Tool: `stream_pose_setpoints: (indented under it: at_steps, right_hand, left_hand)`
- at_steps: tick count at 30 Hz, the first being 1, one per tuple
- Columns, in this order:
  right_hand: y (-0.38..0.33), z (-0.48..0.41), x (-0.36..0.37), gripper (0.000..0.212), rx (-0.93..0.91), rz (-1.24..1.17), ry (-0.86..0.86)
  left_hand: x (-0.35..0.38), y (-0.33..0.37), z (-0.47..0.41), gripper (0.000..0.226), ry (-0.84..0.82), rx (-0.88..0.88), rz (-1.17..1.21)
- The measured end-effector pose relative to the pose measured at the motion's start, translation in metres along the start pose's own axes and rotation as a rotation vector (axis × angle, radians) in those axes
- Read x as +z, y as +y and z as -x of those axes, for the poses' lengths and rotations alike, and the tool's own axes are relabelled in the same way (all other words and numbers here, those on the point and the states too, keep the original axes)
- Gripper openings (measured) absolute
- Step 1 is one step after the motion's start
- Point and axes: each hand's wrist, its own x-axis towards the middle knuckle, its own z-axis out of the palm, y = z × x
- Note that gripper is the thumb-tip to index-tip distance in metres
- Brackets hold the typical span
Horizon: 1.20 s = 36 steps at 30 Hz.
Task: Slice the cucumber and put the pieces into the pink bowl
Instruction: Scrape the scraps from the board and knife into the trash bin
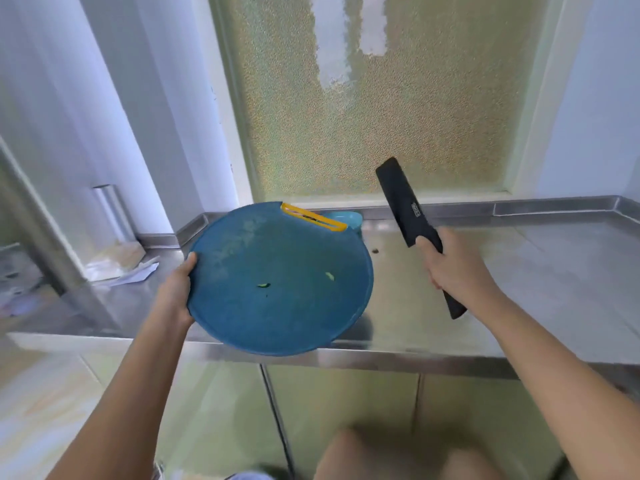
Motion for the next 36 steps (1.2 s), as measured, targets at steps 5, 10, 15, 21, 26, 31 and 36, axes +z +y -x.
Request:
stream_pose_setpoints:
  at_steps: [5, 10, 15, 21, 26, 31, 36]
  right_hand:
    - [-0.055, 0.038, 0.047, 0.027, -0.014, -0.211, -0.258]
    - [-0.097, 0.08, 0.1, 0.026, -0.054, -0.375, -0.489]
    - [-0.125, 0.136, 0.156, 0.028, -0.098, -0.419, -0.691]
    - [-0.134, 0.199, 0.211, 0.027, -0.12, -0.432, -0.855]
    - [-0.121, 0.234, 0.246, 0.024, -0.106, -0.395, -0.954]
    - [-0.098, 0.261, 0.276, 0.025, -0.099, -0.23, -0.931]
    - [-0.072, 0.3, 0.292, 0.034, -0.21, -0.121, -0.846]
  left_hand:
    - [-0.07, -0.006, 0.035, 0.026, 0.016, 0.003, -0.022]
    - [-0.14, 0.003, 0.076, 0.048, 0.039, -0.011, -0.069]
    - [-0.211, 0.001, 0.115, 0.051, 0.124, -0.011, -0.088]
    - [-0.276, -0.024, 0.149, 0.03, 0.288, -0.071, -0.091]
    - [-0.302, -0.057, 0.159, 0.03, 0.376, -0.138, -0.111]
    - [-0.301, -0.1, 0.148, 0.032, 0.466, -0.225, -0.201]
    - [-0.285, -0.153, 0.131, 0.037, 0.592, -0.287, -0.218]
